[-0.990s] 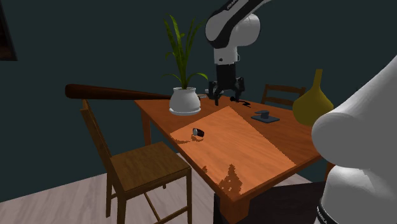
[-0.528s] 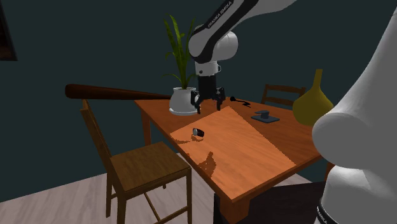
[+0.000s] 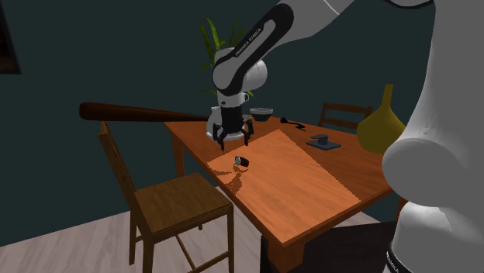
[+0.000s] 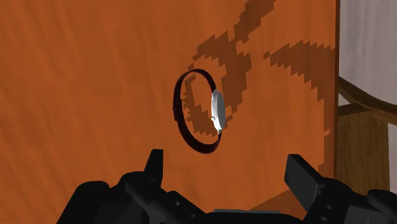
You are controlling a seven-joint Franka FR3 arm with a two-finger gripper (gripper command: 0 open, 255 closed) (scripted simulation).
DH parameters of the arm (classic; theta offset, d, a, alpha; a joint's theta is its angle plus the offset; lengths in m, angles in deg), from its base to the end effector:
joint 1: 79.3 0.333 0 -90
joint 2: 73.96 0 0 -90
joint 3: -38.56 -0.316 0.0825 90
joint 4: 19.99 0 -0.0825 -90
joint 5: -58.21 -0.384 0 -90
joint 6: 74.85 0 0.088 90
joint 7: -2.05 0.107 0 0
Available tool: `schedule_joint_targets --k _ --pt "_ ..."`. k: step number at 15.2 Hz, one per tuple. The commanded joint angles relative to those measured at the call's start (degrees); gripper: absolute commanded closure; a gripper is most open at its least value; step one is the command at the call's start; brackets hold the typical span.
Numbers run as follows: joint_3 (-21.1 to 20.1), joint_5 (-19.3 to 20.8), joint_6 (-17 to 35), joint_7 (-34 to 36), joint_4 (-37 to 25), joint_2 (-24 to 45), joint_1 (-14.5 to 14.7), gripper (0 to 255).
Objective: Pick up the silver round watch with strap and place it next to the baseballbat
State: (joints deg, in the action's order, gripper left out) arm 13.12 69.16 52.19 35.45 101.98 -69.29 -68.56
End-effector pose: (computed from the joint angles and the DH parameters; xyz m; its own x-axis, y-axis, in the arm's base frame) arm 0.4522 0.3203 0.3765 0.9838 0.1633 0.0738 0.1562 -0.9833 0.0937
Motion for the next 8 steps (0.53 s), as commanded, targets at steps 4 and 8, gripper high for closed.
schedule_joint_targets --k 4,8 --pt "0.4 2.0 3.4 1.3 1.0 2.7 0.0 0" --pt "0.6 2.6 4.4 1.7 1.3 3.5 0.1 0"
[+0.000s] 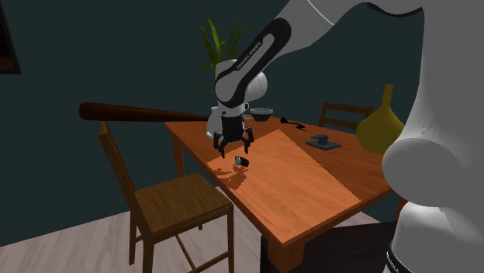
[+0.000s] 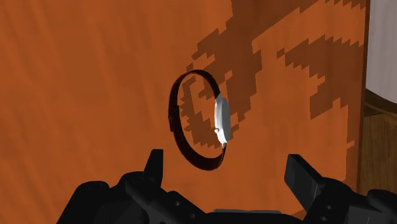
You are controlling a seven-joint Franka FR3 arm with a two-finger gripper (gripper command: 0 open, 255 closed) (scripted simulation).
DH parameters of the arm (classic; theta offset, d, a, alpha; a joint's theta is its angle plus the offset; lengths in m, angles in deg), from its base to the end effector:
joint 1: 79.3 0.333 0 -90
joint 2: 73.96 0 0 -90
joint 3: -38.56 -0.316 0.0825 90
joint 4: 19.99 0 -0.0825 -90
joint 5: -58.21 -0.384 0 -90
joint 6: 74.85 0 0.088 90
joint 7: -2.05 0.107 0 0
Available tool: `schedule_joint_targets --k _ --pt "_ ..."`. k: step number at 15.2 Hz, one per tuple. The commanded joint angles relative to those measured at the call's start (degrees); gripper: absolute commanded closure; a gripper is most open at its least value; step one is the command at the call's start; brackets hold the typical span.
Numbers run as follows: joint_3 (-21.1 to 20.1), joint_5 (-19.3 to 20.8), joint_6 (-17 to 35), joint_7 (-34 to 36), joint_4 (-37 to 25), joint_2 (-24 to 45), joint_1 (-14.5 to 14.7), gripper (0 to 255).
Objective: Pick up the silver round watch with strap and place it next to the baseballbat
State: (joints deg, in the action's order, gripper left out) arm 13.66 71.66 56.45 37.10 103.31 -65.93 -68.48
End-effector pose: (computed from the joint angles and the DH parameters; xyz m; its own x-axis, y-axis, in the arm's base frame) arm 0.4567 0.3187 0.3430 0.9837 0.1637 0.0747 0.1566 -0.9833 0.0931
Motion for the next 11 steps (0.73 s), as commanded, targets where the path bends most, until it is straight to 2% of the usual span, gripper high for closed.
schedule_joint_targets --k 1,5,6,11 --pt "0.0 0.1 0.2 0.1 0.0 0.1 0.0 0" --pt "0.0 0.1 0.2 0.1 0.0 0.1 0.0 0" --pt "0.0 0.1 0.2 0.1 0.0 0.1 0.0 255" --pt "0.0 0.1 0.2 0.1 0.0 0.1 0.0 255"
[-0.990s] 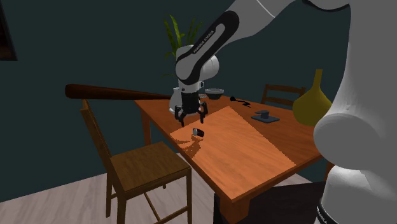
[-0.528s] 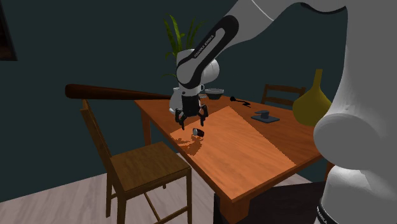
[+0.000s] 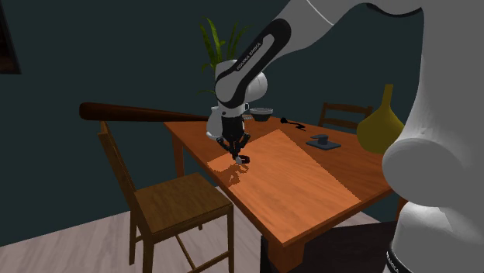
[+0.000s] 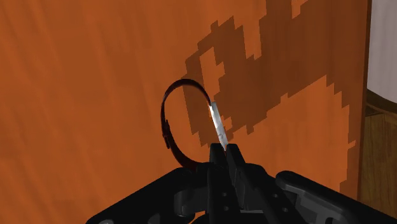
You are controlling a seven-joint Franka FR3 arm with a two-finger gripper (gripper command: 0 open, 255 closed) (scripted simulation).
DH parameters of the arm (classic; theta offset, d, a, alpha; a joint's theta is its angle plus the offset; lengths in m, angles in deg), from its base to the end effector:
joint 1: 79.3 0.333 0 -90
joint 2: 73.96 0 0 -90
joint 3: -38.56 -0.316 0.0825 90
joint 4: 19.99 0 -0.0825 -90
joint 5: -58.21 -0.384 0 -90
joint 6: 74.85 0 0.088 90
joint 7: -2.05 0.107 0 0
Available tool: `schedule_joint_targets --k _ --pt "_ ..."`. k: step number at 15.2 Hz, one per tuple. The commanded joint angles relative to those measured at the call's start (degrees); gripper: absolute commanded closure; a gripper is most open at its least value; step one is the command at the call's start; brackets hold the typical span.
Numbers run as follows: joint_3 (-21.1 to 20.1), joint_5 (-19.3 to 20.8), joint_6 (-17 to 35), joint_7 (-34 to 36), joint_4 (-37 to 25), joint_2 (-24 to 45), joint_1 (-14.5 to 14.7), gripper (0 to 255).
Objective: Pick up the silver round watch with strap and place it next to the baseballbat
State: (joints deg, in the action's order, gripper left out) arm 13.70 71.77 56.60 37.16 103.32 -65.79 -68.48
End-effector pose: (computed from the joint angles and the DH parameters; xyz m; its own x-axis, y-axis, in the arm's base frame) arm 0.4571 0.3186 0.3419 0.9837 0.1636 0.0750 0.1564 -0.9833 0.0931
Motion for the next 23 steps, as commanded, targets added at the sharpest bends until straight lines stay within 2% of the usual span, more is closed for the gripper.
schedule_joint_targets --k 1,4,23 --pt "0.0 0.0 0.0 0.0 0.0 0.0 0.0 255" --pt "0.0 0.0 0.0 0.0 0.0 0.0 0.0 255" --pt "-0.6 -5.5 -13.2 -4.9 -7.1 -7.3 -0.5 255"
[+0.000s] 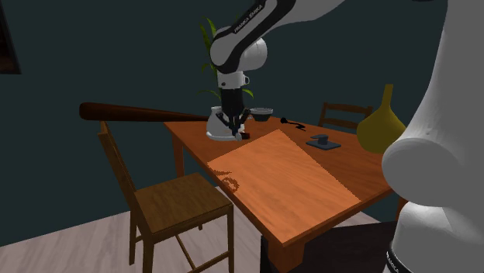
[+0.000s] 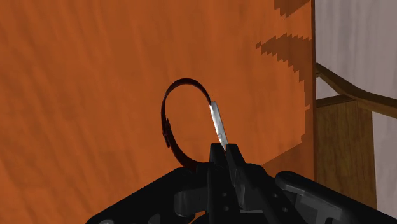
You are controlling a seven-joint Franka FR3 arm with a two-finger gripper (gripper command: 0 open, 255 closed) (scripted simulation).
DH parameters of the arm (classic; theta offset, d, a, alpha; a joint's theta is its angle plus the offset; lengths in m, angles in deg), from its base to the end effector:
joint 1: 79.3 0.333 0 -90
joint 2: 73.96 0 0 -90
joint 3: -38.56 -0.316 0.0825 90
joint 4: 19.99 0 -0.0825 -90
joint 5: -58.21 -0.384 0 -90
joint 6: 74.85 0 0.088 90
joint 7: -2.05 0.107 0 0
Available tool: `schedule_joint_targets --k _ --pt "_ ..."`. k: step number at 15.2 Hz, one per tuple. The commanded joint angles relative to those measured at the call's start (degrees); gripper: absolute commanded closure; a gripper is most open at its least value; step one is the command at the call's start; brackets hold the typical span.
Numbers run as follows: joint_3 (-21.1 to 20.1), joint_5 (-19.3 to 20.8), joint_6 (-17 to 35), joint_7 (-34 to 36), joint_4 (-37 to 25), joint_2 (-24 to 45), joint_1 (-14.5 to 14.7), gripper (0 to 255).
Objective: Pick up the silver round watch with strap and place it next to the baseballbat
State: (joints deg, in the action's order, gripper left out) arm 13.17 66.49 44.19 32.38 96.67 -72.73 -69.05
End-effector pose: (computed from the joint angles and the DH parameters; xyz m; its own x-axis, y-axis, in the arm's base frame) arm 0.4579 0.3180 0.4368 0.9836 0.1636 0.0755 0.1564 -0.9833 0.0929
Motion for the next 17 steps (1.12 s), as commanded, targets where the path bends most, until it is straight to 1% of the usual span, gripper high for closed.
schedule_joint_targets --k 1,17 --pt "0.0 -0.4 -1.5 -0.3 -1.0 -0.6 0.0 255" --pt "0.1 -2.1 -13.3 -2.5 -10.8 -2.9 -0.1 255"
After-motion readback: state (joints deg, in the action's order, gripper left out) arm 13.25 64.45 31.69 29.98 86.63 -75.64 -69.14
